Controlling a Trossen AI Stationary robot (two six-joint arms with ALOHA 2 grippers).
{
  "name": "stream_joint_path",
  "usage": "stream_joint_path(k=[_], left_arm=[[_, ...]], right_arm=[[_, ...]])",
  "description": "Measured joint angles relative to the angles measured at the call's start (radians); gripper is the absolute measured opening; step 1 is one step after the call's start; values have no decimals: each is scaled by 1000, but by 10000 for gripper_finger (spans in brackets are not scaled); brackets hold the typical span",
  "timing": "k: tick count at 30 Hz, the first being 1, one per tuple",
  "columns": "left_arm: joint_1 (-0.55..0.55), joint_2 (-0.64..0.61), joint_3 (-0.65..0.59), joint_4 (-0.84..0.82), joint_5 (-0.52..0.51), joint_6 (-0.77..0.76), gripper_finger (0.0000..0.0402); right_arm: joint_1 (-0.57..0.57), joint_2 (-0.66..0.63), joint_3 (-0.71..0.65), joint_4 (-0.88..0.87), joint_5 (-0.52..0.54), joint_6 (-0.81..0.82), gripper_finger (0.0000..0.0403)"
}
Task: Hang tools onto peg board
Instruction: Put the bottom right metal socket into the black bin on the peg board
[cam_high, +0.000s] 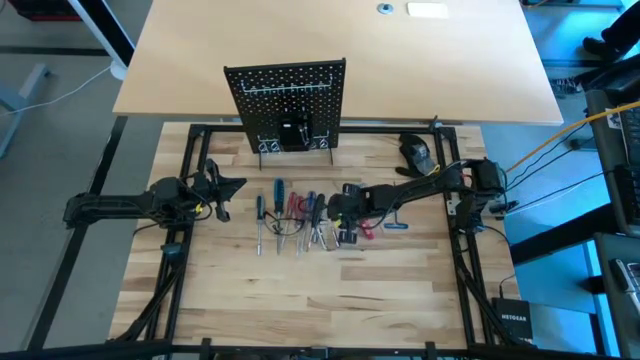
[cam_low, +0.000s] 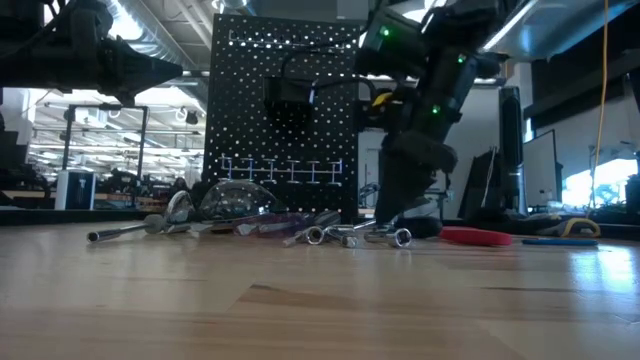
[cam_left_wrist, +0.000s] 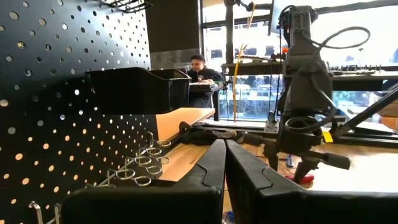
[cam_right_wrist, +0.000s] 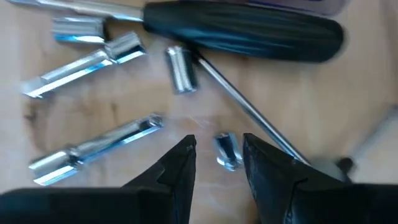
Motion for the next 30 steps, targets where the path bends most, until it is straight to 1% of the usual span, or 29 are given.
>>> stream_joint_path(k=[2,14,22,25,30], left_arm=[[0,0,0,0,0,0,1],[0,0,0,0,0,-1,1],[0,0,0,0,0,1,1],[0,0,0,0,0,0,1],[0,0,0,0,0,0,1]], right_arm=[[-6,0,-13,27,-20,-1,135],[-5,0,-77,85,21,-24,135],[-4,0,-88,102,21,-25,133],[-3,0,-88,116,21,-24,117],[-3,0,-88,113,21,-25,68]])
